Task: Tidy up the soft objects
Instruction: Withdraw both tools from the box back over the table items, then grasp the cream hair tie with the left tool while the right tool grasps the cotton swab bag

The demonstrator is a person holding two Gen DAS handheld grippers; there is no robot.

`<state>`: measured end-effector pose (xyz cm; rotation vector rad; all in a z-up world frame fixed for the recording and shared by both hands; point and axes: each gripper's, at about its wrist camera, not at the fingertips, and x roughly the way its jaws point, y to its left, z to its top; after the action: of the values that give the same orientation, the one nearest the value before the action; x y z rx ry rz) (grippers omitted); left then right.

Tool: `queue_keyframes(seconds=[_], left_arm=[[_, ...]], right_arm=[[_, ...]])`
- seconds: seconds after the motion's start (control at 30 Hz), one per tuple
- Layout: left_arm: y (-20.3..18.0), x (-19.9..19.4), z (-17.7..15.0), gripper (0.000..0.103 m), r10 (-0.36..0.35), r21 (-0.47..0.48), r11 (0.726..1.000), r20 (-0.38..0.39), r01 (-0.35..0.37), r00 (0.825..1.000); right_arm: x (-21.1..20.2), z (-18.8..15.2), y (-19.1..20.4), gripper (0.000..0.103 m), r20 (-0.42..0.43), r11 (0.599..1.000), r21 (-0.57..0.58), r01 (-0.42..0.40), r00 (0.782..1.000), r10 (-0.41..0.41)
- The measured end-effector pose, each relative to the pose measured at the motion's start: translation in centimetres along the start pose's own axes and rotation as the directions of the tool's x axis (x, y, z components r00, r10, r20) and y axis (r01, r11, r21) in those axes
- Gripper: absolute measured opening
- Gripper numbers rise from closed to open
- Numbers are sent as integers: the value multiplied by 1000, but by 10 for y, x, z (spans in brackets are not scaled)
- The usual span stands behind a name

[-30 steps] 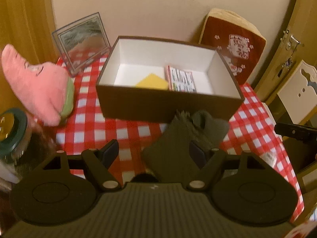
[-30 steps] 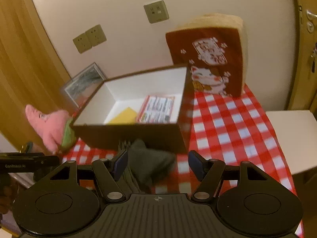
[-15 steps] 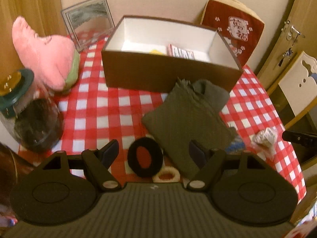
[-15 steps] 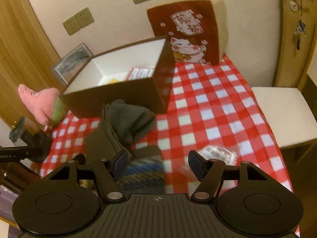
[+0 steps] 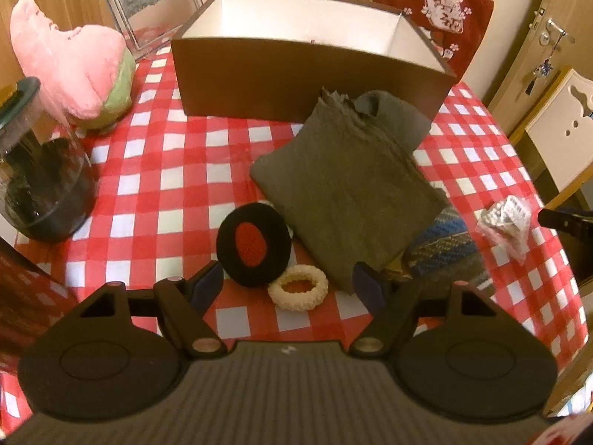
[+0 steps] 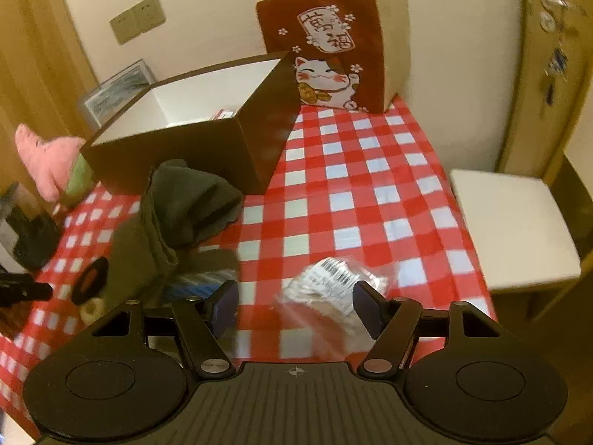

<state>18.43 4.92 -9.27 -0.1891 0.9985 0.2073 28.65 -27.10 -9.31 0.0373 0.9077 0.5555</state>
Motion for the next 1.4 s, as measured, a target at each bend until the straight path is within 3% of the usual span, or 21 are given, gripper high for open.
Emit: queue_keyframes(seconds=[0.3,0.67,0.77,0.87,1.07,1.23,1.4], left_arm=[[-5,17,-17,73,19,-30,999,-30,-20,999],[-16,25,-30,72,39,-50,998,-44,-41,998],[-18,28,-31,72,42,-49,998,-44,-44,998],[-20,31,-32,71,45,-49,998,-42,-47,998],[-22,38,-31,68,52,-47,997,-39,-53,998],[-24,47,-29,67,78,-19,997,-34,-79,996],[-20,59,-27,63,83,-36,996,-43,-85,996]], right_arm=[[37,-3,-11,81,-33,972,-231,-40,999,34],[82,-13,-12,81,-118,867,-491,-84,993,30],[90,-13,-13,79,-144,869,-483,-105,989,40],[91,-14,-9,67,-159,874,-473,-114,986,42],[87,-9,0,47,-188,936,-342,-80,982,15],[81,-9,6,46,-204,984,-169,-54,979,18],[81,-8,8,46,-198,988,-147,-36,980,6]])
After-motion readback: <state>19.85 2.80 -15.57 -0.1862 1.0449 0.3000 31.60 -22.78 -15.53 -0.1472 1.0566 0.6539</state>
